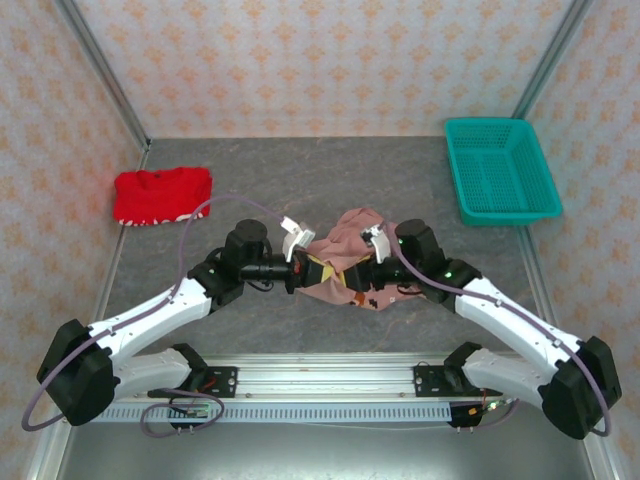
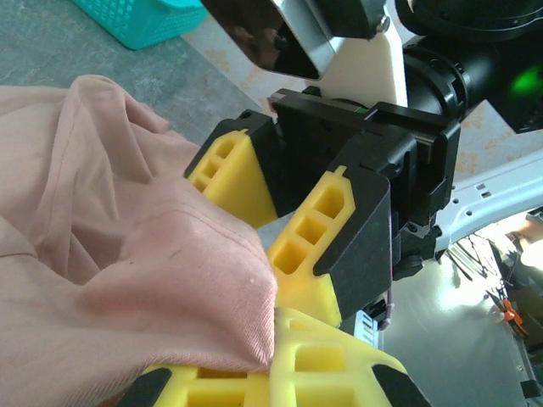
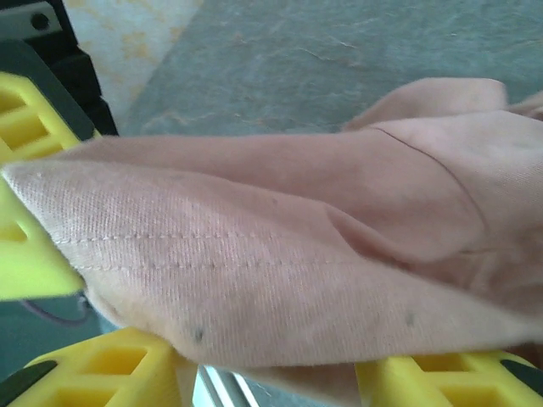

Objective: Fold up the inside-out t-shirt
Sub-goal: Adjust the T-shirt at the center of the table.

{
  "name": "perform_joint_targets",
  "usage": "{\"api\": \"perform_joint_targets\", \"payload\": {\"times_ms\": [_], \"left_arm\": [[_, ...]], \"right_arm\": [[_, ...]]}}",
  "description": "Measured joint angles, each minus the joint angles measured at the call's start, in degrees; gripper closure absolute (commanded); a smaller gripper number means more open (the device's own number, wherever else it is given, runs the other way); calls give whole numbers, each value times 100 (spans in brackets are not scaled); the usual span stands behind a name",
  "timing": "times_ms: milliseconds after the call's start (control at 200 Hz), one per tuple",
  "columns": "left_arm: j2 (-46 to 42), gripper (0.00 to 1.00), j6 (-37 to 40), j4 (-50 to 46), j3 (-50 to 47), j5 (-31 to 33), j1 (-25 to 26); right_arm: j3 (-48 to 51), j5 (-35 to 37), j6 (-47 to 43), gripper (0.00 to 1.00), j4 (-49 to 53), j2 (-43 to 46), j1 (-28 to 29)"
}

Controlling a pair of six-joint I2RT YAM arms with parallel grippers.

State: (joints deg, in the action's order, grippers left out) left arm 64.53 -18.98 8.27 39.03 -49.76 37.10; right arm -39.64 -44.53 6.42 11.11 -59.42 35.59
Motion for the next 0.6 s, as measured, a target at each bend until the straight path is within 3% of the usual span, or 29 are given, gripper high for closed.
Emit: {"api": "perform_joint_targets", "payload": {"times_ms": [601], "left_arm": [[-188, 100, 66, -28, -188, 94, -13]], "right_arm": [[382, -721, 1209, 50, -2271, -214, -138]]}}
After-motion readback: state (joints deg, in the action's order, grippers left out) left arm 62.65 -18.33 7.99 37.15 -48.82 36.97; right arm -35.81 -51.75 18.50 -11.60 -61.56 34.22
